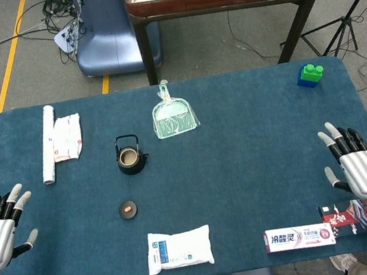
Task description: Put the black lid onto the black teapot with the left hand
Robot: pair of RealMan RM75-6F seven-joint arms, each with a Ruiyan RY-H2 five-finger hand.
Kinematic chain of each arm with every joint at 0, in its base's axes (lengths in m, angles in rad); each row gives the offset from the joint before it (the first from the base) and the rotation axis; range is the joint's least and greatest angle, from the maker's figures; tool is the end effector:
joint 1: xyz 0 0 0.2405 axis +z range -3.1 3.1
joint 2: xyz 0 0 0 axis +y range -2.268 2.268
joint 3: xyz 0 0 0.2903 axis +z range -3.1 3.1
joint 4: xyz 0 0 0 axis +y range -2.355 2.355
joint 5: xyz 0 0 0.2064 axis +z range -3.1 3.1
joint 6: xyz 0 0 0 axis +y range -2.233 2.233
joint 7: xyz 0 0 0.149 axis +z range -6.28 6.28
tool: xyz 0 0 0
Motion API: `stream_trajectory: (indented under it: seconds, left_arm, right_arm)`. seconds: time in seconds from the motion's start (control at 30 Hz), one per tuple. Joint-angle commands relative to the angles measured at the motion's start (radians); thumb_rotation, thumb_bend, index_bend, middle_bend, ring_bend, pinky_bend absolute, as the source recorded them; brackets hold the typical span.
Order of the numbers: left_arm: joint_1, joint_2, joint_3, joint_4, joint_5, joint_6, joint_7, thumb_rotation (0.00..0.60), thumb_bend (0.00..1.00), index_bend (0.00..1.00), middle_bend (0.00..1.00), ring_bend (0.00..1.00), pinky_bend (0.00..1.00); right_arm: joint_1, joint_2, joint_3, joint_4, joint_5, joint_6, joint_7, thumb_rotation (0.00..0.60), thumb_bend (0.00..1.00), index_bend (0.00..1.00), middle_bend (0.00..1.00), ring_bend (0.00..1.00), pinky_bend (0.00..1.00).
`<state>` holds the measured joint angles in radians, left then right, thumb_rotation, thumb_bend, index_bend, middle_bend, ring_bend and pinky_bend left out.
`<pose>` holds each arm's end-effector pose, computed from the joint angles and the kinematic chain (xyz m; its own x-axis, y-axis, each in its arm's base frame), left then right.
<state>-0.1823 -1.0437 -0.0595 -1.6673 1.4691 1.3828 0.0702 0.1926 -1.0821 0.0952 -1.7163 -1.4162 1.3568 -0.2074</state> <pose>-0.3228 0.2215 0.1877 0.4768 0.0483 0.8777 0.8780 -0.0739 -0.4729 -0.3124 -0.2300 0.1732 0.5102 -0.0469 0.8588 -0.8598 -0.0531 0.5079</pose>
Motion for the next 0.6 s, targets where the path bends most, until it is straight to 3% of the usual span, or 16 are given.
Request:
stream_trajectory:
  seconds: [0.03, 0.3, 0.6]
  left_arm:
    - [-0.004, -0.004, -0.002, 0.009, -0.007, -0.007, -0.003, 0.6, 0.31, 0.1, 0.0, 0.0, 0.0]
    - [-0.001, -0.021, 0.014, 0.026, 0.011, -0.005, -0.011, 0.6, 0.31, 0.1, 0.0, 0.0, 0.0]
    - [-0.04, -0.029, 0.037, 0.018, 0.022, -0.087, 0.043, 0.6, 0.31, 0.1, 0.0, 0.0, 0.0]
  right_arm:
    - [0.008, -0.002, 0.005, 0.0, 0.008, -0.009, -0.004, 0.6, 0.45, 0.0, 0.0, 0.0, 0.0]
    - [0.029, 0.004, 0.013, -0.015, 0.003, -0.028, -0.008, 0.6, 0.45, 0.0, 0.0, 0.0, 0.0]
    - [0.03, 0.106, 0.025, -0.18, -0.027, -0.006, -0.015, 0.6, 0.45, 0.0, 0.0, 0.0, 0.0]
